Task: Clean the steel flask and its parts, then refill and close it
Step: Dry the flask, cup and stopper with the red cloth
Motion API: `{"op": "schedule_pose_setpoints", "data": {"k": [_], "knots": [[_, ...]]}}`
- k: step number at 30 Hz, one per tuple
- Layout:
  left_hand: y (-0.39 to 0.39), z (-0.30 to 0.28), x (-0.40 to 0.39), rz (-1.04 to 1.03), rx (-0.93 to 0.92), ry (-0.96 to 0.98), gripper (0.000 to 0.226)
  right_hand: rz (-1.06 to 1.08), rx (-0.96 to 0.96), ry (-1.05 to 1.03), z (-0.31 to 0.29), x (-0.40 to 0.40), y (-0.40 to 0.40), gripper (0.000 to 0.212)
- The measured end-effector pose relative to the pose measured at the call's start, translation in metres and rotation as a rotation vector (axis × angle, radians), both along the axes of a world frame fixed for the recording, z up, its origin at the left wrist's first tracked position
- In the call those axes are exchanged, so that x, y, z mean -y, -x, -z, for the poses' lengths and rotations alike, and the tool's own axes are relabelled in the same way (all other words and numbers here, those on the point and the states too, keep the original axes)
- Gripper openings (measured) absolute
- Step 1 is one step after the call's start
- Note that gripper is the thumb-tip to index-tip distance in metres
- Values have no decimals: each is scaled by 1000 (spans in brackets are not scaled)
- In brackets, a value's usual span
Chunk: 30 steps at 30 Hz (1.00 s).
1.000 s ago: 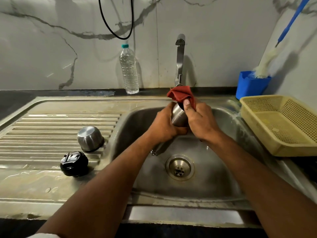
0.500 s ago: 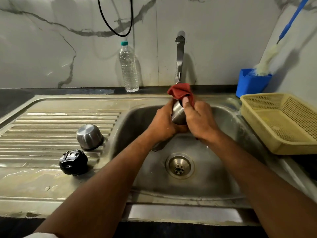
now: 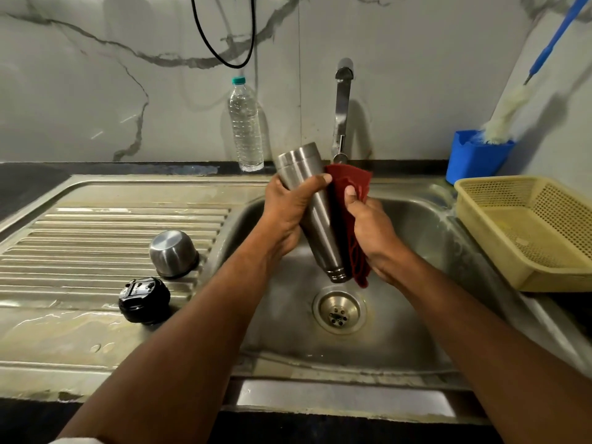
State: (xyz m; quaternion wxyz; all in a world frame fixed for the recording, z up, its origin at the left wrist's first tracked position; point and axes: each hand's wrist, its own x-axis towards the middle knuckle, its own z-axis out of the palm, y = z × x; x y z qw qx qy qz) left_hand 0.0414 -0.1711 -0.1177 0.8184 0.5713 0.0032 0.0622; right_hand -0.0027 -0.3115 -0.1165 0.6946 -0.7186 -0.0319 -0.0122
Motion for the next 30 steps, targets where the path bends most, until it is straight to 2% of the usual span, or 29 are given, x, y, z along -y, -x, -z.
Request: {"op": "schedule_pose_setpoints", "data": {"k": [4, 7, 13, 16, 17, 18, 19, 21, 22, 23, 25, 27, 30], "knots": [[-3, -6, -16, -106, -91, 141, 57, -51, -45, 80, 2, -2, 1, 47], [-4, -9, -26, -187, -176, 270, 69, -71, -106, 90, 4, 3, 2, 51], [-3, -5, -35, -215, -185, 356, 52, -261, -293, -221, -2, 11, 10, 34], [-3, -7, -36, -262, -192, 338, 64, -315, -299, -261, -8, 14, 10, 22], [-4, -6, -36, -291, -201, 331, 63, -305, -295, -197, -6, 13, 9, 19], [-6, -6, -36, -323, -211, 326, 60, -307, -273, -42, -5, 10, 10, 20], [-6, -6, -35, -350, -224, 328, 58, -329, -213, 222, -2, 7, 10, 30], [-6, -7, -33, -387, -260, 327, 58, -384, -23, 850, 6, 2, 11, 74], [-6, -7, -32, -396, -278, 325, 59, -370, 103, 1081, 10, 0, 11, 99], [-6, -8, -31, -403, -296, 330, 59, -332, 202, 1212, 13, -2, 12, 116], [-4, -9, -30, -414, -344, 368, 60, -195, 352, 1287, 12, -2, 11, 127], [-3, -11, -29, -406, -382, 396, 64, -56, 437, 1302, 9, 0, 7, 125], [-4, -14, -29, -348, -401, 417, 72, -15, 484, 1212, 7, 0, 4, 129]]}}
